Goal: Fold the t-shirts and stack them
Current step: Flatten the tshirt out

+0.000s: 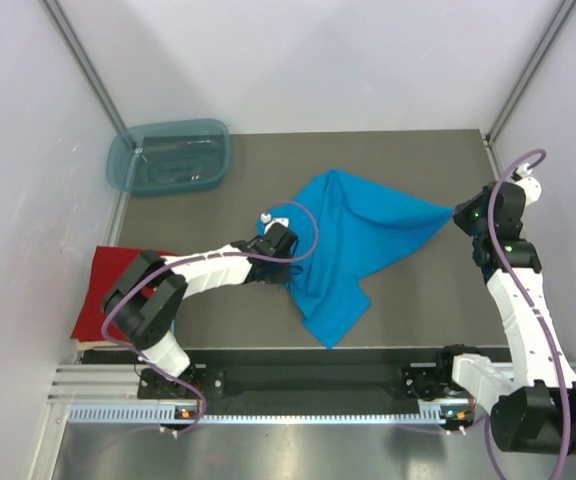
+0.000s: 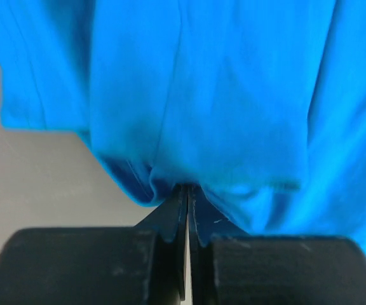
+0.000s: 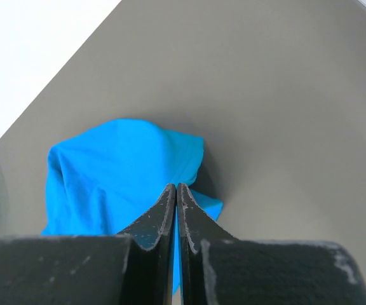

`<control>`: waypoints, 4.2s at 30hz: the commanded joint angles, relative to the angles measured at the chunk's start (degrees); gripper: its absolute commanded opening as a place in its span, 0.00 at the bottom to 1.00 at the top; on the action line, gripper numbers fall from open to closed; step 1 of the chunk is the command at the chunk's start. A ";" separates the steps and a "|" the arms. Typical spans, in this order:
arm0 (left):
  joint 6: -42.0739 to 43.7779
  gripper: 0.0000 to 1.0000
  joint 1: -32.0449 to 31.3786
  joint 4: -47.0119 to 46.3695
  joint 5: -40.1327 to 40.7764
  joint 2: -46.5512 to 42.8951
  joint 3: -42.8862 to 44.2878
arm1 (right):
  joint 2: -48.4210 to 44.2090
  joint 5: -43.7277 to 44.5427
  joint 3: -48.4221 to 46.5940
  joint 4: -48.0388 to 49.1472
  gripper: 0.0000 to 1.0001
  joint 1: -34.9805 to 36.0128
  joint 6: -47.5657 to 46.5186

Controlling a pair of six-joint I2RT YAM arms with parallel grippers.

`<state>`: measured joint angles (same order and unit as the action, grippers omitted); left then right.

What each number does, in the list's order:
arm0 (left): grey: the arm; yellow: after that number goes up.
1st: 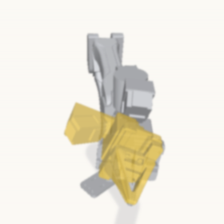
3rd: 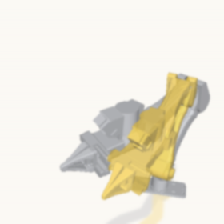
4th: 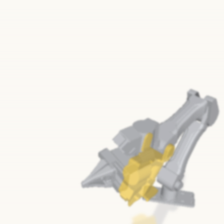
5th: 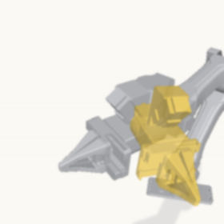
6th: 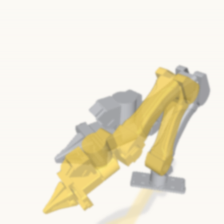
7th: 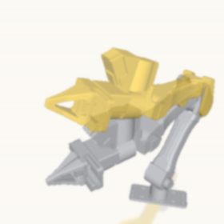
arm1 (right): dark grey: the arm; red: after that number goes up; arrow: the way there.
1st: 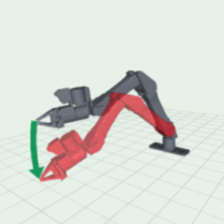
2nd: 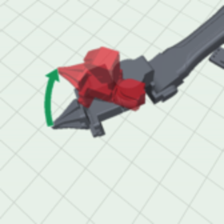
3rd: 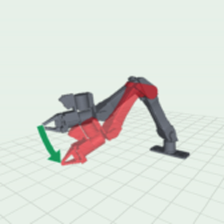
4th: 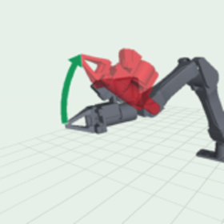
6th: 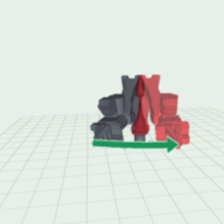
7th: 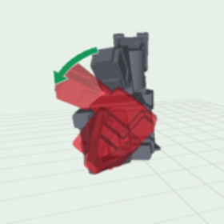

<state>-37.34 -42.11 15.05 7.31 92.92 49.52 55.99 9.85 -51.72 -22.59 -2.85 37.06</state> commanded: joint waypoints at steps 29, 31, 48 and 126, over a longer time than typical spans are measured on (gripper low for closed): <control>0.80 0.45 12.66 17.65 2.46 -8.27 10.88 | -0.53 -7.29 6.72 3.95 0.00 1.09 2.76; -0.79 0.45 12.66 16.86 1.39 -11.70 7.02 | -0.44 -7.47 7.25 4.57 0.00 1.18 2.93; -3.26 0.39 11.26 11.23 -7.86 -7.85 -0.21 | -2.11 -7.74 8.66 5.19 0.00 1.36 2.40; 3.00 0.00 19.59 10.10 10.01 14.04 85.13 | 25.30 -2.10 -51.52 6.95 0.00 0.04 -5.59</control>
<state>-30.17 -27.70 36.40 17.82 112.22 126.61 80.86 10.57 -91.46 -25.47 -2.15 34.44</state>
